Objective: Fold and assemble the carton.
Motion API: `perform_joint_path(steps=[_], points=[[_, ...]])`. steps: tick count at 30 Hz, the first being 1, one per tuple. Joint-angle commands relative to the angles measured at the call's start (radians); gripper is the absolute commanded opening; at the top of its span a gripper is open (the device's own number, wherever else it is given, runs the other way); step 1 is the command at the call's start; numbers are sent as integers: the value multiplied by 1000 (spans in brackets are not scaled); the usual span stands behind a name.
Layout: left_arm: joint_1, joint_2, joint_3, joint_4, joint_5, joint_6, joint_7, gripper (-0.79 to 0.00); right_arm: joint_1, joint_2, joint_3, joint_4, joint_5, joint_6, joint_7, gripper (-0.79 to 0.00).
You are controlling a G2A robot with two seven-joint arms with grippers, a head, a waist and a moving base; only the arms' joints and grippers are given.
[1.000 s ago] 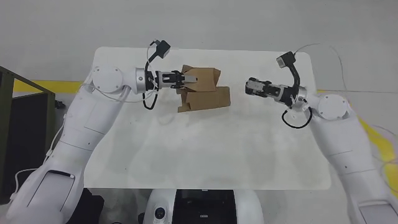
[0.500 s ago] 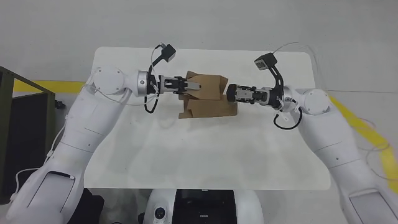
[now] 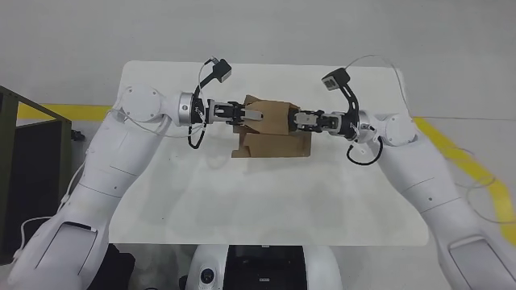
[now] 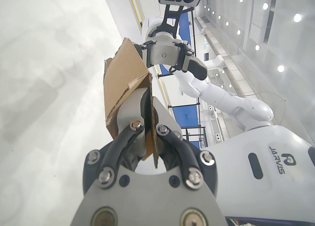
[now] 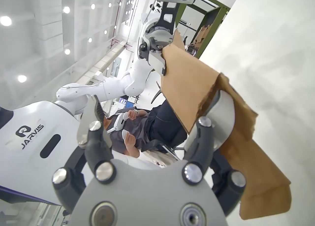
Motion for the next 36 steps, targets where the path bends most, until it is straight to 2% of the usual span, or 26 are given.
perform_joint_path(steps=[1,5,13,24,32,36], points=[[1,0,0,-2,-3,0,-1,-785,1,-1,-10,-2,13,2,2,-83],[2,1,-1,-3,-9,-3,0,-785,7,-3,-24,-2,56,16,16,-111],[5,2,-3,-4,-9,-2,4,-785,15,-12,-45,27,106,8,8,-345],[5,4,-2,-6,-5,4,0,-785,28,-16,-72,40,66,3,3,-520],[6,5,0,-5,-5,1,3,-785,45,-23,-91,68,52,-5,-5,-770],[6,5,2,-4,-7,1,0,-782,51,-25,-95,80,52,-4,-4,-785]])
